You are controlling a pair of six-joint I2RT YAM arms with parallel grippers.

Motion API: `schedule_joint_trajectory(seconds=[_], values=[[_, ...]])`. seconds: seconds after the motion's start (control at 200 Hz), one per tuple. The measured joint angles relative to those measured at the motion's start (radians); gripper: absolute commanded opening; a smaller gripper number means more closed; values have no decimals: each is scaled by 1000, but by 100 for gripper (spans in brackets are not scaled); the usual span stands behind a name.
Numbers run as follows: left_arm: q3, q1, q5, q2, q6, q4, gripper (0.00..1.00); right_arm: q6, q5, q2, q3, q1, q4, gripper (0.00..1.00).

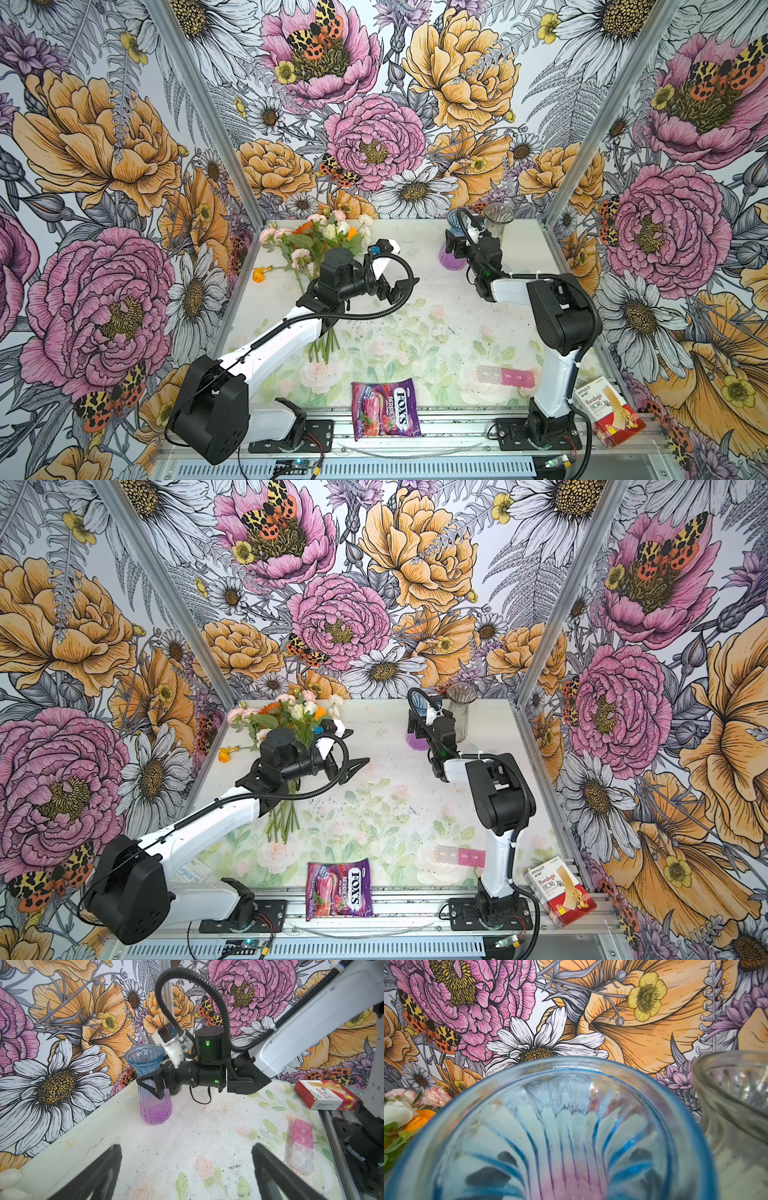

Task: Arrange the flowers into the vase
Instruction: 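Lower the right gripper onto the blue-purple vase rim and grasp it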

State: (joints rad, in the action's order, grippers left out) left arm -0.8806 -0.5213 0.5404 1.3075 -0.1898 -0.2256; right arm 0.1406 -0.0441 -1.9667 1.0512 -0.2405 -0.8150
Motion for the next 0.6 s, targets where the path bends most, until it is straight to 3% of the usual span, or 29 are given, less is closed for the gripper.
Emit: schedule_joint_trajectory(seconds=[0.26, 0.36, 0.601], values=[[0, 0, 0, 11, 0, 2, 99, -3, 26, -7, 0, 0, -53, 87], [-1, 0, 0, 11, 0, 3, 99, -2, 33, -7, 0, 0, -81, 76], [-2, 0, 0, 13, 0, 11, 99, -8, 47, -14, -3, 0, -84, 71]])
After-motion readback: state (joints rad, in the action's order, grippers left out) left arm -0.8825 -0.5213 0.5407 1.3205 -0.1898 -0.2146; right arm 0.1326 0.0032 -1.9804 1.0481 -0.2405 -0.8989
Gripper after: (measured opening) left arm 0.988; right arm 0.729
